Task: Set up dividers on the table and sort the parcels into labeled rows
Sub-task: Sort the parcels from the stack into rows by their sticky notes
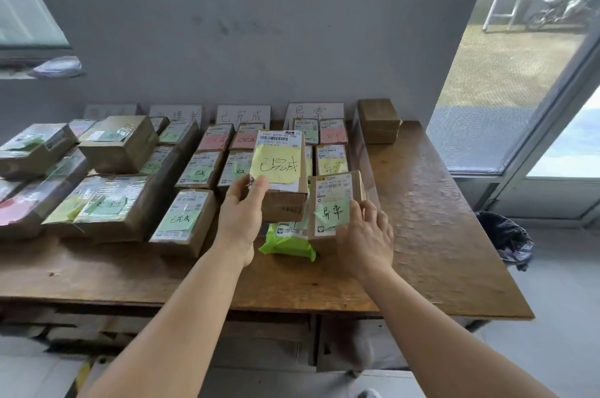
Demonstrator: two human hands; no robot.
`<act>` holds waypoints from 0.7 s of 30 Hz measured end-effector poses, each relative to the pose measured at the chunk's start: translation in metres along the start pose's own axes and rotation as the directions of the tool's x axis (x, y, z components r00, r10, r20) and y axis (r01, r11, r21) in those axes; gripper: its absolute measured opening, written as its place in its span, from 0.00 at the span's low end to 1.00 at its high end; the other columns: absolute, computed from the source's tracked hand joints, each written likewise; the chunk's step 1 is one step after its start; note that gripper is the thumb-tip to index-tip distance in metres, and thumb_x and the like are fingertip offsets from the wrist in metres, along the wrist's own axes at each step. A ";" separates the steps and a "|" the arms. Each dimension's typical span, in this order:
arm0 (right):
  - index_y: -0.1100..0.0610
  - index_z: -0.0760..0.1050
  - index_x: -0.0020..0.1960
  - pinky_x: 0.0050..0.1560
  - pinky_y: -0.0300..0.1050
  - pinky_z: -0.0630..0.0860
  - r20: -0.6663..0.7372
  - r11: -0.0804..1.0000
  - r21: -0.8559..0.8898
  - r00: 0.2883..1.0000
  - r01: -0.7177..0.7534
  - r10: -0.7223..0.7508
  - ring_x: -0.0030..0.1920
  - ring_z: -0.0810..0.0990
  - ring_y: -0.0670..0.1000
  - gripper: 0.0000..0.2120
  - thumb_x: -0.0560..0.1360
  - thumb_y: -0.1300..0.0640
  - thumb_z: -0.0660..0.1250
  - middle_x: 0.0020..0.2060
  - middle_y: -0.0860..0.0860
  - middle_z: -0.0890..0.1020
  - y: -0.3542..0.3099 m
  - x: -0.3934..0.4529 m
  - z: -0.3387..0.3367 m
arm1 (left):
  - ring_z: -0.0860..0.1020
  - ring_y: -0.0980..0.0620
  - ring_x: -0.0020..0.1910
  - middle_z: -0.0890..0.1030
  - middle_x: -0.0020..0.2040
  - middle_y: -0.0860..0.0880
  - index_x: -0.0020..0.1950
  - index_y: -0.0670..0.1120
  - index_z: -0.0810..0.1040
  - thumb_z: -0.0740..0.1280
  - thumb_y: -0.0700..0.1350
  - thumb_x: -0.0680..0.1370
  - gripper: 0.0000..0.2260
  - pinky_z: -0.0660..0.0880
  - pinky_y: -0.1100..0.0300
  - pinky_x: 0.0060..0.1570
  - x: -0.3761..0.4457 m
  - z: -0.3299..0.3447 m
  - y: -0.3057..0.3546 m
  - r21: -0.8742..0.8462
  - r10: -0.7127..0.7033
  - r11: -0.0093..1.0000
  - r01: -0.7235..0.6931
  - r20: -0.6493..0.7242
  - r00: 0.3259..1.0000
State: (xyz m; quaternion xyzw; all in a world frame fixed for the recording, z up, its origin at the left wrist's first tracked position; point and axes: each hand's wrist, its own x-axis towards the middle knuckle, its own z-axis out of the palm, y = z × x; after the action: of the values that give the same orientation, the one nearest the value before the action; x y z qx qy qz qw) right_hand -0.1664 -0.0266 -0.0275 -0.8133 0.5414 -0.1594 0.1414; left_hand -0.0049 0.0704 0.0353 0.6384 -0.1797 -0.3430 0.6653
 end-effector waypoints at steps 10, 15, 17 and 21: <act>0.49 0.45 0.76 0.68 0.57 0.27 0.178 0.930 -0.295 0.969 0.218 -0.171 0.74 0.33 0.56 0.42 0.72 0.39 0.64 0.76 0.49 0.49 0.018 0.018 0.004 | 0.79 0.50 0.56 0.83 0.54 0.50 0.59 0.56 0.76 0.67 0.55 0.76 0.12 0.74 0.49 0.59 0.004 0.009 -0.005 0.023 0.003 1.000 -0.003 0.012 1.000; 0.47 0.48 0.75 0.62 0.63 0.24 0.235 0.907 -0.342 0.957 0.245 -0.169 0.74 0.32 0.61 0.36 0.74 0.43 0.63 0.75 0.49 0.52 0.018 0.034 -0.003 | 0.79 0.49 0.57 0.83 0.54 0.50 0.56 0.57 0.77 0.67 0.54 0.77 0.09 0.73 0.48 0.61 0.008 0.011 -0.007 0.037 -0.001 0.999 0.000 0.017 1.000; 0.47 0.49 0.75 0.60 0.64 0.23 0.265 0.896 -0.362 0.950 0.256 -0.164 0.73 0.32 0.63 0.35 0.75 0.43 0.62 0.75 0.50 0.52 0.015 0.039 -0.004 | 0.78 0.49 0.58 0.83 0.55 0.51 0.58 0.56 0.77 0.67 0.54 0.77 0.10 0.70 0.46 0.64 0.009 0.012 -0.008 0.037 -0.010 0.999 0.009 0.022 1.000; 0.48 0.48 0.76 0.62 0.66 0.25 0.323 0.877 -0.388 0.933 0.282 -0.157 0.74 0.33 0.63 0.35 0.76 0.42 0.61 0.75 0.51 0.52 0.009 0.048 -0.004 | 0.78 0.49 0.59 0.83 0.55 0.51 0.58 0.56 0.77 0.67 0.54 0.77 0.10 0.70 0.45 0.65 0.012 0.013 -0.008 0.027 -0.020 0.999 0.020 0.019 1.000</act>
State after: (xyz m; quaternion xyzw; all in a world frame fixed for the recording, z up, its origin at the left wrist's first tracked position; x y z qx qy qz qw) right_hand -0.1585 -0.0746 -0.0229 -0.8952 0.4406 0.0657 0.0158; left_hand -0.0077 0.0530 0.0264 0.6457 -0.1842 -0.3533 0.6514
